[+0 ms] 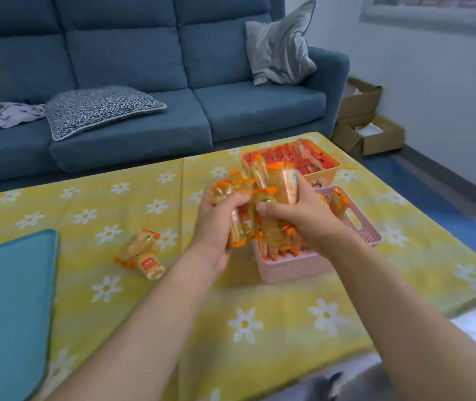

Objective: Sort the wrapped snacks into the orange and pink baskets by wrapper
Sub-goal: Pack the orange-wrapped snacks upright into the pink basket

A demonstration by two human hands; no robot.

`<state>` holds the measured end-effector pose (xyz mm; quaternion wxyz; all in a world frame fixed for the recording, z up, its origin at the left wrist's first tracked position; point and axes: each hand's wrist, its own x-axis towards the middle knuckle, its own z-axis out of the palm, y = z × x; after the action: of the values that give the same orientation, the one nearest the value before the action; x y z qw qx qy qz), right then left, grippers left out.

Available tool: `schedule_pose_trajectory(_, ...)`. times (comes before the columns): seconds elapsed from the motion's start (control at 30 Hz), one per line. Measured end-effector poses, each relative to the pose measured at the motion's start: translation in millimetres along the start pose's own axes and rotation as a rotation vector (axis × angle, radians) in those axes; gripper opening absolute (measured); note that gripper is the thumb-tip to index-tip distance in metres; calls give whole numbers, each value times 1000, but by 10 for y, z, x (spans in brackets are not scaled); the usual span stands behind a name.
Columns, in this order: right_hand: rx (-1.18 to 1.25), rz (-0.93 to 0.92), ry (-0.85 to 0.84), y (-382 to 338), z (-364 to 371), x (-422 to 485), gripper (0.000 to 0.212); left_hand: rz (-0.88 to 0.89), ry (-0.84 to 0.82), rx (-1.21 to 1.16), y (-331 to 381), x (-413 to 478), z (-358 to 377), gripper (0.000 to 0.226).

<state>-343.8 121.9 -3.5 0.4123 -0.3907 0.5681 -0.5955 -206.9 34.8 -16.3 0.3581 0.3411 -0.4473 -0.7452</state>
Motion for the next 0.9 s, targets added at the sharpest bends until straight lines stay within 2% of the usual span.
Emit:
schedule_pose_trajectory(0.13,17,-10,150,-41,-863,-115,75,66,-77,105,-299,231,909,57)
schedule_pose_trajectory(0.2,-51,-38,225,33,-1160,-168,75,116,-118,210,-465,288,1194,52)
schedule_pose_trajectory(0.3,-374,-2,284,225,-1356,-207,68,206,-153,564,-685,351,1335,64)
schedule_pose_trajectory(0.37,-633,95,223,338,-1325,-183,73,271,-146,852,-788,360,1240,78)
schedule_pose_trajectory(0.47,-1130,122,190,383,-1331,-93,111,387,-110,1067,-822,317,1002,103)
schedule_pose_trajectory(0.57,-1163,149,208,370,-1299,-83,125,432,-15,1157,-776,261,744,121)
schedule_pose_trajectory(0.63,-1272,253,215,416,-1269,-95,136,443,41,1224,-742,233,571,118)
schedule_pose_trajectory(0.77,-1302,365,283,316,-1306,-114,145,456,13,1192,-698,177,320,87)
schedule_pose_trajectory(0.83,-1235,332,342,251,-1311,-125,140,467,-17,1208,-686,141,284,78)
schedule_pose_trajectory(0.9,-1173,247,430,230,-1288,-109,123,475,-2,1291,-672,119,295,69)
